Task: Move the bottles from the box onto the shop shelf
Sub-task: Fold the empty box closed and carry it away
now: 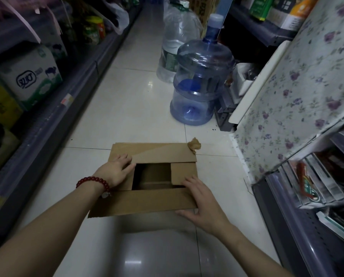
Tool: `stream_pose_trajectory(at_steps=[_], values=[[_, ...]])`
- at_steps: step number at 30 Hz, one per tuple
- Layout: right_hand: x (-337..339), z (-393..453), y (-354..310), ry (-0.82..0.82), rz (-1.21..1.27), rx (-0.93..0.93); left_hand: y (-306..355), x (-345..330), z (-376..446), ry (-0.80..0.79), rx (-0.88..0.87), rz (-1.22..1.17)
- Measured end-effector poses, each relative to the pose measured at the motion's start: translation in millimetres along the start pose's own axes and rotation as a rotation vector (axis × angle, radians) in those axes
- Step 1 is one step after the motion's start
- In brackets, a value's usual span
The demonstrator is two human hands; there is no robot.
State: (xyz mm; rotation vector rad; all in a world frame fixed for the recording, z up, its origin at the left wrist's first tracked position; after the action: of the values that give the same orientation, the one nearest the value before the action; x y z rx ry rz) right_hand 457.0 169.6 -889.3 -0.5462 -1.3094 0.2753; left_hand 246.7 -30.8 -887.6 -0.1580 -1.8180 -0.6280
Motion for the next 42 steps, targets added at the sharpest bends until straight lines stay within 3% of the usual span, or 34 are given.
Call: stream_pose_trajectory(at_steps=[13, 21, 25, 27, 30, 34, 38, 42], values=[[32, 58, -6, 0.013, 0.025, -0.035, 13, 32, 4, -0.191, 0.117, -0.029], [23, 105, 11, 0.246, 0.027, -0.242, 5, 44, 11, -0.073, 0.102, -0.159], [-5, 111, 18, 0.160, 0.126, -0.448, -4, 39, 4, 0.041, -0.015, -0.101], [-17, 111, 21, 0.124, 0.175, -0.520, -14, 31, 0, 0.088, 0.043, -0.088], [-21, 111, 24, 0.118, 0.121, -0.496, -35, 7, -11, 0.001, 0.217, -0.354], [-20, 108, 37, 0.064, 0.175, -0.468, -40, -13, -19, -0.001, 0.275, -0.701], [-10, 104, 34, 0.095, 0.198, -0.507, -31, -3, -12, 0.104, 0.284, -0.719], [36, 109, 6, 0.106, 0.191, -0.546, -8, 49, -17, 0.070, 0.294, -0.709]])
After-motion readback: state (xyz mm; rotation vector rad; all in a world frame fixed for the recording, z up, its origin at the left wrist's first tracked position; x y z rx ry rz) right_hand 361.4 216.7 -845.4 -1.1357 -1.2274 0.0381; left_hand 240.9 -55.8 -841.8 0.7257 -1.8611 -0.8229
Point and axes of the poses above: each hand's wrist, its own z-axis towards the middle knuckle, its own x-axis out of the back of the hand, y = z × x, the point moved 4 cm from there along z, towards the middle knuckle, and after that the axes turned 10 degrees about y, right-handed, at the moved point
